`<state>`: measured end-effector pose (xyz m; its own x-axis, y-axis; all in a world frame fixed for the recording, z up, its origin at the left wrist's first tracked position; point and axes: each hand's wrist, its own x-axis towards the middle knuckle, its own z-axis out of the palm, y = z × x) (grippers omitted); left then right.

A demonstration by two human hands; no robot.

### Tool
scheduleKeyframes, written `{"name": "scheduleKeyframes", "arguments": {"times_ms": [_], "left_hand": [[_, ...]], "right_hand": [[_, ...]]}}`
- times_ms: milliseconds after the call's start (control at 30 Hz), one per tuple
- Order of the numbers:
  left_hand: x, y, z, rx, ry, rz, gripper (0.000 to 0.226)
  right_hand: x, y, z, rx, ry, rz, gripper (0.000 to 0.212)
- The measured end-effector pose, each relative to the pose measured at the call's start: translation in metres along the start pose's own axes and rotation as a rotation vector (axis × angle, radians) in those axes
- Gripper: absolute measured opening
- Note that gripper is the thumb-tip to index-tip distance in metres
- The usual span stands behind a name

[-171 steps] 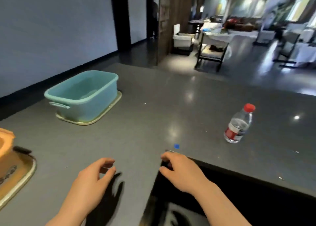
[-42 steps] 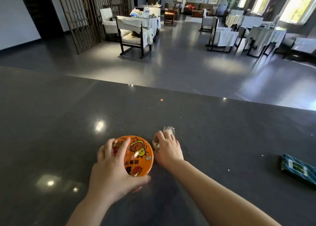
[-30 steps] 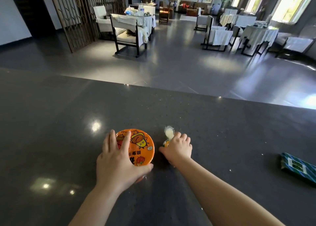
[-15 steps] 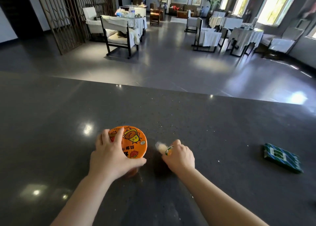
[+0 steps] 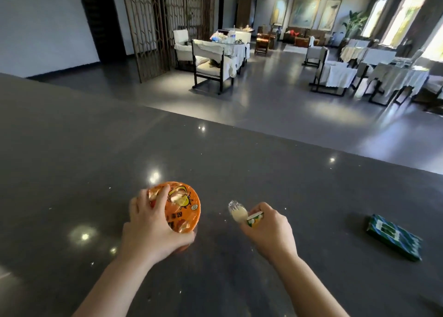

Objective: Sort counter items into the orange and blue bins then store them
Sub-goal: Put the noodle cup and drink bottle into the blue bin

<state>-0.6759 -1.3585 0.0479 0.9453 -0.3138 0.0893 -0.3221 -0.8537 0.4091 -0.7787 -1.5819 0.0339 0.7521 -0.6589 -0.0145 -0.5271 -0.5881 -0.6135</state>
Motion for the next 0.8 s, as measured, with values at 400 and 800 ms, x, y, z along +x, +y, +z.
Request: {"name": "scheduleKeyframes", "arguments": {"times_ms": [400,800], "left_hand": [[-0.197,-0.125,-0.084,-0.054,0.163,-0.64,0.122],[-0.313,-0.332,-0.191,0.041,0.332,-0.971,0.123]], "right_hand": [[-0.108,-0.127,0.071,-0.024,-0.42,-0.556,0.024],[-0.266,-0.354,0.219,0.03,-0.703,-0.933,0.024]]}}
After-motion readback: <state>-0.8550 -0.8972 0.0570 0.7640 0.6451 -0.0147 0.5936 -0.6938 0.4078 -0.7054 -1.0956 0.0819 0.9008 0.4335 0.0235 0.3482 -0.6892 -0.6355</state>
